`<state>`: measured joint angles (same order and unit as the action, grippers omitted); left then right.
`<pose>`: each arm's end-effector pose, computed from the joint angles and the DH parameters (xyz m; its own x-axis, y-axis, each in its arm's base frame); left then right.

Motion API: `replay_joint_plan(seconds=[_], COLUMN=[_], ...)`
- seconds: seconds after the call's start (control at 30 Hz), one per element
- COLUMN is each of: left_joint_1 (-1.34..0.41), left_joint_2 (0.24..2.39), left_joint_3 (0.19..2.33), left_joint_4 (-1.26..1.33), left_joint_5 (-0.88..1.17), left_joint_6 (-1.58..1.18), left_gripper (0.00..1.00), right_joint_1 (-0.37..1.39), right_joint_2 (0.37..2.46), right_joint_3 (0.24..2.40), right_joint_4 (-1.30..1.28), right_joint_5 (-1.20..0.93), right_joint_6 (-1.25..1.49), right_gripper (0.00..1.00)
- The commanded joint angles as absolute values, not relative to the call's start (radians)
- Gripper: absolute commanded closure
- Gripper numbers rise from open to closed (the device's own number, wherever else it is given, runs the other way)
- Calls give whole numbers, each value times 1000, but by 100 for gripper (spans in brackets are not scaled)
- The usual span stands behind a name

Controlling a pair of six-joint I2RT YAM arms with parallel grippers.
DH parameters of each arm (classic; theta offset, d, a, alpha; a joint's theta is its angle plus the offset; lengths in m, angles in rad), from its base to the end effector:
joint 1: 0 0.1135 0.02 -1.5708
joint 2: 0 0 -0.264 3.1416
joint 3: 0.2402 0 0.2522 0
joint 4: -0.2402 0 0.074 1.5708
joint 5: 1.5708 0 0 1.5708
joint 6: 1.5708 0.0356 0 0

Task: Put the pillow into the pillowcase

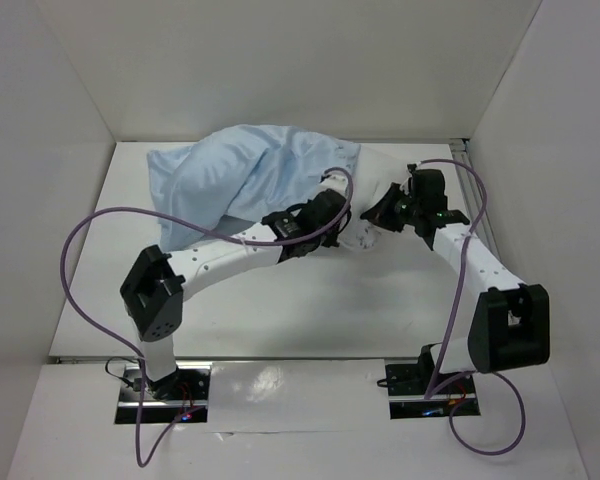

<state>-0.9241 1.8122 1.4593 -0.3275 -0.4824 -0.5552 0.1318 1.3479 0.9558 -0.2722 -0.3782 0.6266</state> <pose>0.2637 -0.3219 0.2751 -0.5803 -0.0064 -0.8144 0.2164 0.9628 -0.1617 0.2910 0.0518 0.2668 -0.7357 0.4522 -0.5043 0.0260 0.7628 0.6461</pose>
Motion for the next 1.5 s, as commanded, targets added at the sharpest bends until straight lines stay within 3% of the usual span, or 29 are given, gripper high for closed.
replay_joint_plan(seconds=[0.0, 0.27, 0.5, 0.67, 0.8, 1.0, 1.17, 1.2, 1.27, 1.3, 1.33, 1.37, 1.43, 1.47], left_joint_1=[-1000, -917, -805, -662, -514, -439, -417, -417, -429, -439, -451, -471, -480, -480], left_joint_2=[1730, 1721, 1606, 1594, 1597, 1785, 2182, 2204, 2174, 2145, 2113, 2082, 1991, 1965], left_joint_3=[1707, 2084, 2229, 2431, 2416, 2315, 2494, 2514, 2476, 2453, 2418, 2407, 2379, 2369], left_joint_4=[-301, -426, -570, -718, -723, -676, -756, -768, -769, -753, -753, -753, -753, -753], left_joint_5=[-56, 257, 313, 380, 519, 546, 480, 492, 485, 463, 437, 410, 335, 319], left_joint_6=[-520, -486, -515, -581, -698, -707, -621, -576, -536, -491, -467, -444, -397, -388], left_gripper=[100, 100, 100, 100, 100, 100, 100, 95, 69, 37, 22, 12, 0, 0], right_joint_1=[130, 103, 83, 83, 83, 83, 83, 83, 61, 51, 38, 28, -6, -6], right_joint_2=[1405, 1473, 1286, 1142, 1060, 1087, 1176, 1195, 1256, 1281, 1311, 1383, 1468, 1542], right_joint_3=[1000, 1107, 1141, 1196, 1242, 1232, 1123, 1109, 1063, 1043, 1028, 1014, 1029, 1092], right_joint_4=[-75, -150, -238, -487, -772, -1048, -852, -798, -604, -530, -456, -387, -276, -276], right_joint_5=[-454, -521, -642, -620, -531, -661, -654, -641, -605, -592, -592, -578, -565, -525], right_joint_6=[678, 600, 617, 591, 493, 398, 477, 507, 572, 648, 685, 718, 759, 759], right_gripper=[100, 100, 100, 100, 100, 100, 100, 100, 100, 100, 89, 71, 33, 28])
